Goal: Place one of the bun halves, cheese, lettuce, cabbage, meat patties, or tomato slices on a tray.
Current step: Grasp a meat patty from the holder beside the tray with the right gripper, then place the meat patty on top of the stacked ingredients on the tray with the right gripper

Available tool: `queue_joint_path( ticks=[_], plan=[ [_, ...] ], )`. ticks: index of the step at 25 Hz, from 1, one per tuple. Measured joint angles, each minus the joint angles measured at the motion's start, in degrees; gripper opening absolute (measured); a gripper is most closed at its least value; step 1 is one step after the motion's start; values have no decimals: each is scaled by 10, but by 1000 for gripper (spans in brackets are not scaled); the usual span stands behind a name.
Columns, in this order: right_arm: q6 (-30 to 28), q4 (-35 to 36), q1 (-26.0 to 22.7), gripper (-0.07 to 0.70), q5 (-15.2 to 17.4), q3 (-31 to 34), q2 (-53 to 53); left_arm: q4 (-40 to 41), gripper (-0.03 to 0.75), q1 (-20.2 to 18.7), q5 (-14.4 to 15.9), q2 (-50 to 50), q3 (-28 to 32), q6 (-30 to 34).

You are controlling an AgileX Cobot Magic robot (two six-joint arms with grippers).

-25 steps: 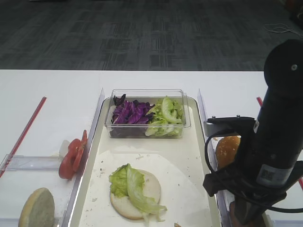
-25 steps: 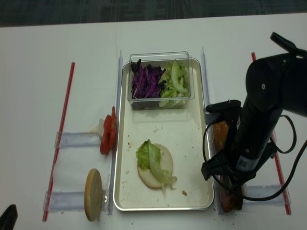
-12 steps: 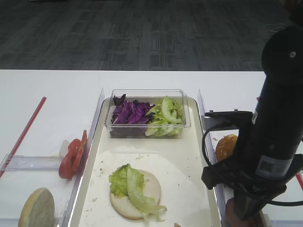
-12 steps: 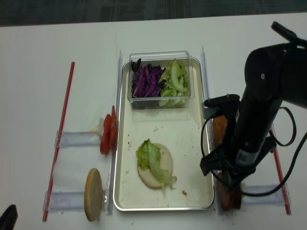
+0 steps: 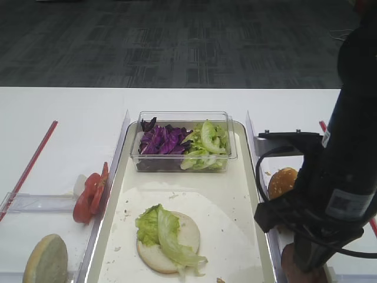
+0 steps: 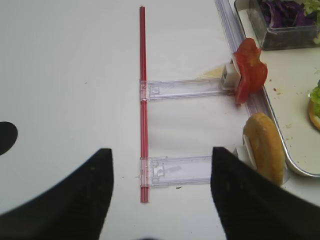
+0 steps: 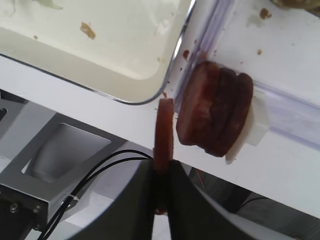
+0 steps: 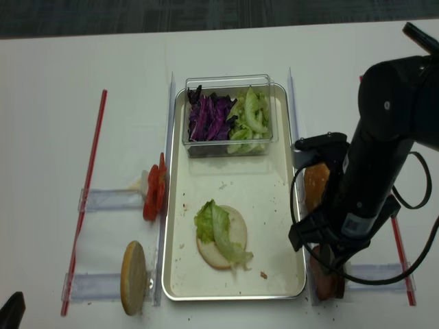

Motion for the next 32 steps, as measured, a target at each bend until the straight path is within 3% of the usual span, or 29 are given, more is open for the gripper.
queue_joint_path(
  ticks=[11, 21, 32],
  plan=[
    [-22, 1, 0, 70, 2, -11, -22, 0, 430, 0, 0, 0, 0, 0],
    [-57, 33, 0, 70, -71, -45, -22, 0, 430, 0, 0, 0, 0, 0],
    [-110, 72, 0, 69, -80, -45, -18, 0, 430, 0, 0, 0, 0, 0]
  ],
)
